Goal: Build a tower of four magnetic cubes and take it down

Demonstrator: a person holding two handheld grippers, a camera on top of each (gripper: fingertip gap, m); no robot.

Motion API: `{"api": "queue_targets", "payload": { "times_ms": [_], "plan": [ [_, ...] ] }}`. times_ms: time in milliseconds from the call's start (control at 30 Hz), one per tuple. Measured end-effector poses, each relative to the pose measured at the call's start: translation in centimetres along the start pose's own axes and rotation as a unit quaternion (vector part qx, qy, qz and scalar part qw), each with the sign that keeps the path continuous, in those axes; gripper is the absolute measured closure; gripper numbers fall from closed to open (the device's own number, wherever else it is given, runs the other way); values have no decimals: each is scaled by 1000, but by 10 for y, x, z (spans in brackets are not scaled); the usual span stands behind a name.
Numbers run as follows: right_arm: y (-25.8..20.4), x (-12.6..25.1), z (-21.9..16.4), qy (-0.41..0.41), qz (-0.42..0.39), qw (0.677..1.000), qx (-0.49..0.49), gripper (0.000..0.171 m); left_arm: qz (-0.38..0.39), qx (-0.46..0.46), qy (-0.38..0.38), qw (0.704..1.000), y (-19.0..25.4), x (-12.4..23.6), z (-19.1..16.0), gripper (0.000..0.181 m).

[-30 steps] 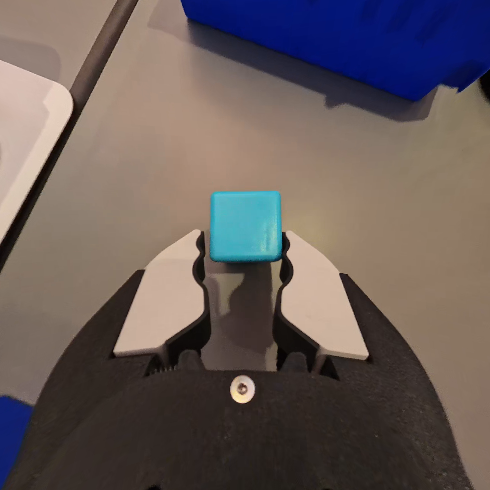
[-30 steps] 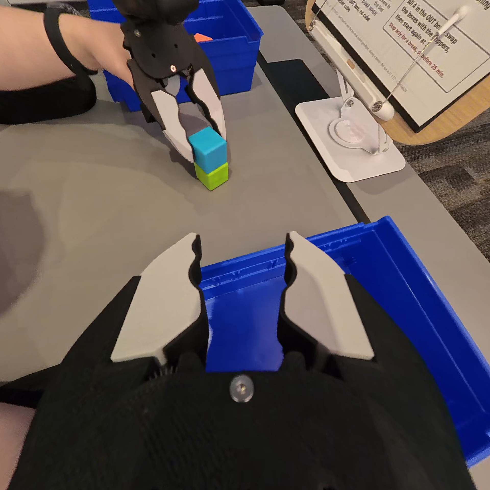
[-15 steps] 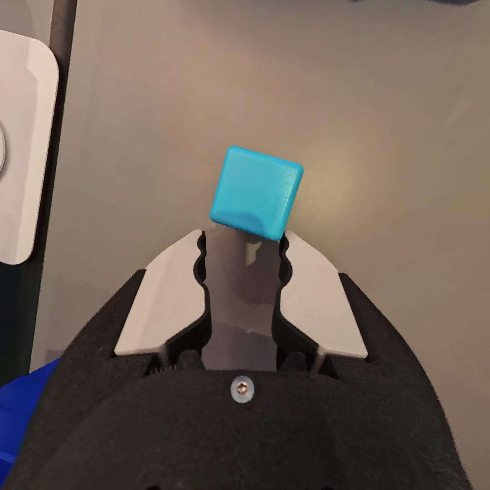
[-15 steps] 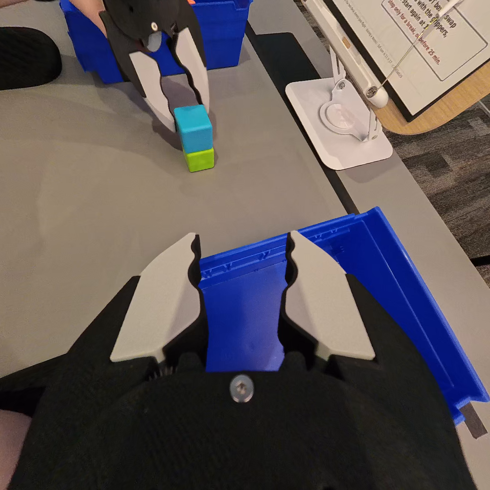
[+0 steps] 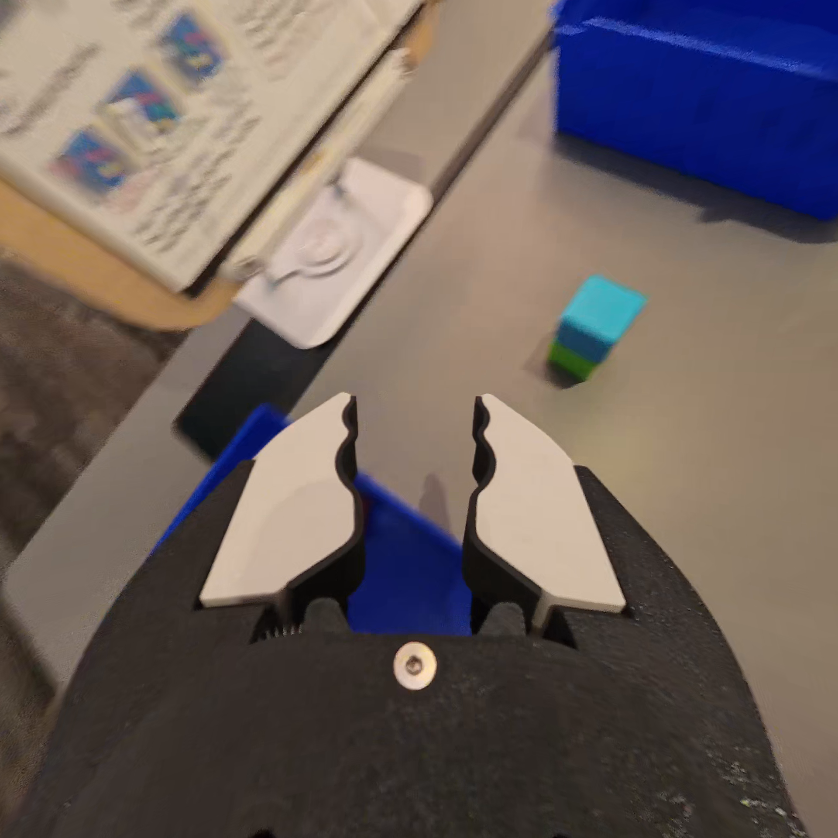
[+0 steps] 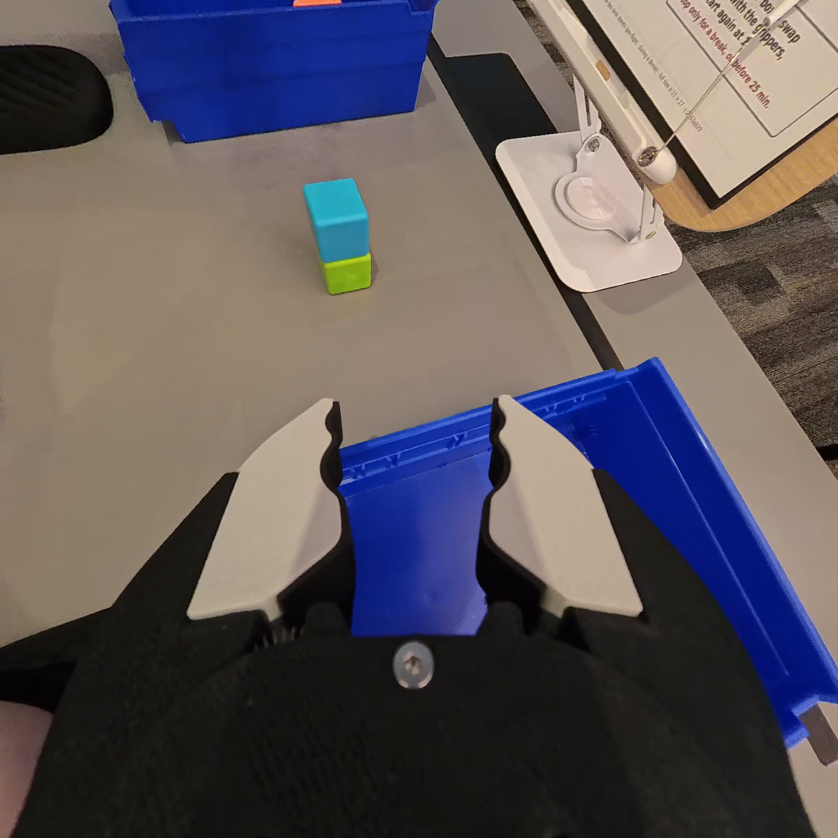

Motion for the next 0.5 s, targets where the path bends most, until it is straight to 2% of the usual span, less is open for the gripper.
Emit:
{"api": "queue_targets", "payload": {
  "times_ms": [100, 167, 233, 333, 433, 500],
  "plan": [
    [0, 0, 1, 0, 1, 1000, 0, 107, 88, 33, -60, 994, -50, 36, -40, 135],
    [0, -1, 0, -2, 1, 1000, -1, 107, 73, 77, -106, 989, -67, 40, -74, 135],
    [0, -2, -1, -6, 2, 1000, -2, 107, 61, 119, -168, 977, -78, 33, -108, 132],
    [1, -4, -3, -14, 2, 1000, -3, 107, 64, 117, -263, 956, -87, 15, -148, 131],
    [1, -5, -4, -17, 2, 1000, -5, 107, 63, 95, -342, 933, -94, -4, -174, 126],
    [1, -6, -5, -19, 2, 1000, -6, 107, 65, 93, -364, 925, -101, -14, -184, 126]
  ]
}}
Point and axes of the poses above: each gripper's, where its closed fingertips meet, x back along the fingers, z out of its top, y = z × x across the jaws, the point moved 6 cm from there along x, back along the fingers, and after that the axes turned 11 degrees about -z, right-handed, at the moved point
